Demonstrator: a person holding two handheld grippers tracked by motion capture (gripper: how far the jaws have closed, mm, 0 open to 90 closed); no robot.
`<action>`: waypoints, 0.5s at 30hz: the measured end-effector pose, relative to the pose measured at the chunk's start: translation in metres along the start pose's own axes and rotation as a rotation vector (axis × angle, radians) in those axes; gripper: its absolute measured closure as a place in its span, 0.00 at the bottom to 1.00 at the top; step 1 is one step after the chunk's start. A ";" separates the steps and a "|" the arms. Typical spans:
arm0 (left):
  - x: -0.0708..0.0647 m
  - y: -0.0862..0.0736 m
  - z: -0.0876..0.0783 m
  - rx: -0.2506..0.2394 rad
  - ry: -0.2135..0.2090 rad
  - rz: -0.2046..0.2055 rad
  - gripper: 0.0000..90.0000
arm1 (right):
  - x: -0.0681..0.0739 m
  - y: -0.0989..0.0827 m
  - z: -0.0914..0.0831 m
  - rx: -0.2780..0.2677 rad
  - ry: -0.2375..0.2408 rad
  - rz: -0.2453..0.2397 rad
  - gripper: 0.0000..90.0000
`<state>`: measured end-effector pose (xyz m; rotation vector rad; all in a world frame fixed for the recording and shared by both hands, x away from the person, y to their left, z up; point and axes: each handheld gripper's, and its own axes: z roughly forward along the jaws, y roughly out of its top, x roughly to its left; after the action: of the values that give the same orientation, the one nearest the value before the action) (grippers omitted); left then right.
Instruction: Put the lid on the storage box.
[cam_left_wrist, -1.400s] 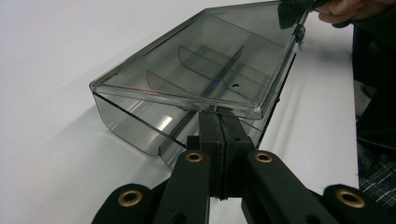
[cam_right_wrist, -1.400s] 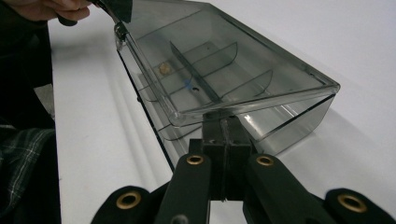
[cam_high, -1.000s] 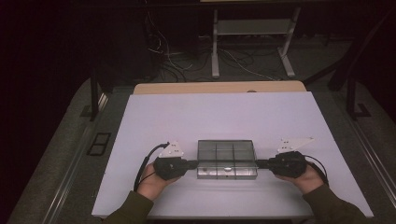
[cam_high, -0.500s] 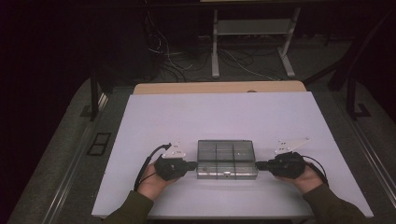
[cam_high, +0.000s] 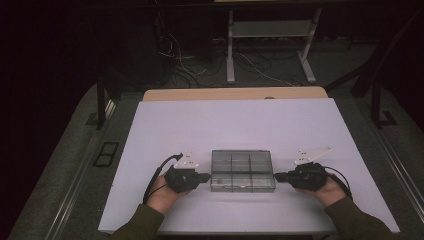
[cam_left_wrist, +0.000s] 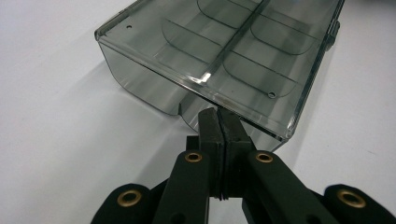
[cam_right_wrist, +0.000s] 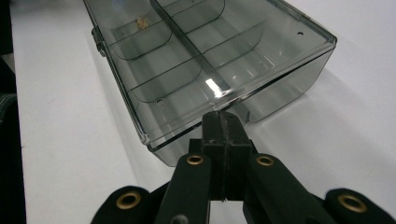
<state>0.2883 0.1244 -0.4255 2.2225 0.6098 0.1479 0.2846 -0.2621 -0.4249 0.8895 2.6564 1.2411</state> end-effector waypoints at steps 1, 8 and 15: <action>0.000 0.000 0.000 0.002 0.002 -0.002 0.98 | 0.000 0.000 0.000 -0.002 -0.002 0.002 0.99; 0.001 0.000 -0.002 -0.016 0.007 -0.010 0.96 | 0.000 0.000 -0.001 -0.011 0.001 0.003 0.99; 0.000 0.002 -0.007 -0.043 0.026 -0.008 0.88 | -0.001 0.002 -0.006 -0.065 0.017 0.025 0.97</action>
<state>0.2872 0.1282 -0.4191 2.1798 0.6236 0.1849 0.2845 -0.2663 -0.4197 0.9093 2.6091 1.3391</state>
